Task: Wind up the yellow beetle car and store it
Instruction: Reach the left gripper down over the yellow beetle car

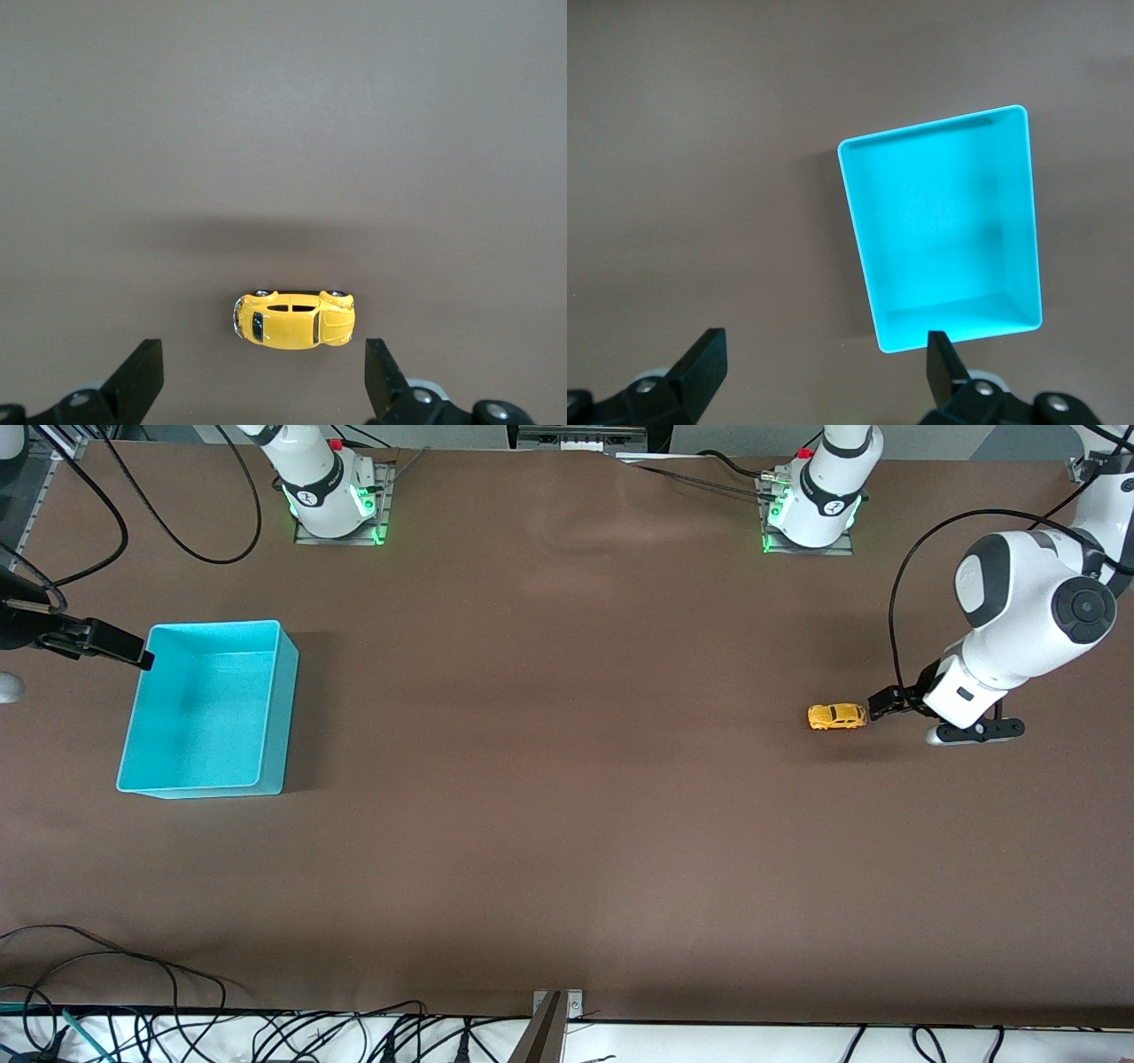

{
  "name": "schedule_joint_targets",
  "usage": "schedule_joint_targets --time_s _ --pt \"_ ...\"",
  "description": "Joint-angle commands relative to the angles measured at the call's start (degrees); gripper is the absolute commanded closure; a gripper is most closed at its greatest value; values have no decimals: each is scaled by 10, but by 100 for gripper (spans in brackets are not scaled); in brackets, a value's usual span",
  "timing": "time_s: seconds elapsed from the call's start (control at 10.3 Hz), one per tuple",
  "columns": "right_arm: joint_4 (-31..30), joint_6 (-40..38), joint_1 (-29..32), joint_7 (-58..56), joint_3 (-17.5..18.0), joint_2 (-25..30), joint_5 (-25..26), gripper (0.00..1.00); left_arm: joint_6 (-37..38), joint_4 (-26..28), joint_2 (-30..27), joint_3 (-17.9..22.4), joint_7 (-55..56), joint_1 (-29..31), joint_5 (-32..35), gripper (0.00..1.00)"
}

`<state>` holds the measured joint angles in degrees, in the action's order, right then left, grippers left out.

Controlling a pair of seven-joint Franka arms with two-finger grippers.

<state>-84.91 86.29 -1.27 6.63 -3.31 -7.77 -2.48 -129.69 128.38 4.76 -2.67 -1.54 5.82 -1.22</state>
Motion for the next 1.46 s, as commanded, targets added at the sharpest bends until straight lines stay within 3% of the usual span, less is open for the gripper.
schedule_joint_targets --time_s 0.0,0.88,1.17,1.36 --pt "0 1 -8 5 1 -9 -12 0 -23 31 -8 -1 -121 -1 7 0" --pt "1 14 -14 8 1 -10 -14 0 -57 35 46 -1 -545 -3 11 0" --pt "0 16 -19 1 1 -11 -13 0 -121 87 52 -1 -705 -14 39 0" --pt "0 14 -21 4 1 -11 -13 0 -186 132 53 -1 -742 -16 39 0"
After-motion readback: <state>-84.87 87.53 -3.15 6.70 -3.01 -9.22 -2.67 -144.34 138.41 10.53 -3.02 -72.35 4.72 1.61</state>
